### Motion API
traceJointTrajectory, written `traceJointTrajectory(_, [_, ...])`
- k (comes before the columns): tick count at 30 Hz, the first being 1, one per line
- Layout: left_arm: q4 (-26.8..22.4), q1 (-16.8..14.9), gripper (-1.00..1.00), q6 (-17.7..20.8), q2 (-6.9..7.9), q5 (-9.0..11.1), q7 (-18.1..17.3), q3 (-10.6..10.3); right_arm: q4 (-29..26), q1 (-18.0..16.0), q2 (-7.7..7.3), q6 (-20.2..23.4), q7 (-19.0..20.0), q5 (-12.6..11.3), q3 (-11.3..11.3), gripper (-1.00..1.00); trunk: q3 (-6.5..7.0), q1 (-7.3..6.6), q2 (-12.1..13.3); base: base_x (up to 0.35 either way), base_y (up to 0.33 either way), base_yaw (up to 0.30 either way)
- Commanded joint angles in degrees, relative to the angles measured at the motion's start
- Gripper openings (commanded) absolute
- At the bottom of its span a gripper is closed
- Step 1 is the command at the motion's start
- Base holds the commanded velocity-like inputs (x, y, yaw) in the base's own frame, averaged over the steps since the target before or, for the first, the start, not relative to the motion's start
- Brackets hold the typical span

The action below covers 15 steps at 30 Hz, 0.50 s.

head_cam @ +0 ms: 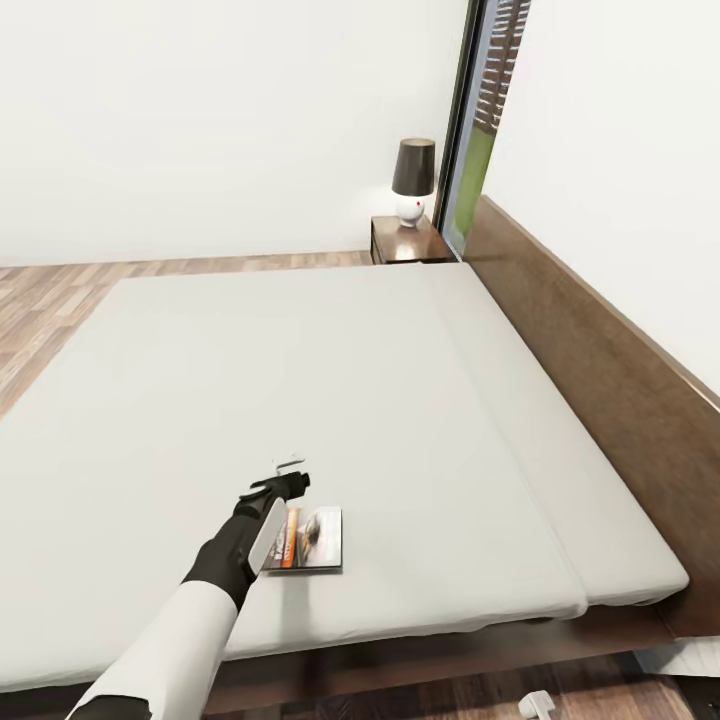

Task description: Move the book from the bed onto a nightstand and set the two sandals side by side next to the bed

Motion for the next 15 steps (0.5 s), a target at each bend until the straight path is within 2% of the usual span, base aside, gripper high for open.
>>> traceJointTrajectory(1, [-0.6, 0.0, 1.00, 0.2, 0.00, 0.6, 0.3, 0.0, -0.1, 0.0, 0.01, 0.5, 0.3, 0.5, -0.5, 1.00, -0.23, 0.23, -0.4, 0.000, 0.000, 0.000])
traceJointTrajectory(15, [-1.3, 0.0, 1.00, 0.2, 0.01, 0.5, 0.3, -0.1, -0.1, 0.0, 0.01, 0.5, 0.3, 0.5, -0.5, 1.00, -2.74, 3.30, -6.1, 0.000, 0.000, 0.000])
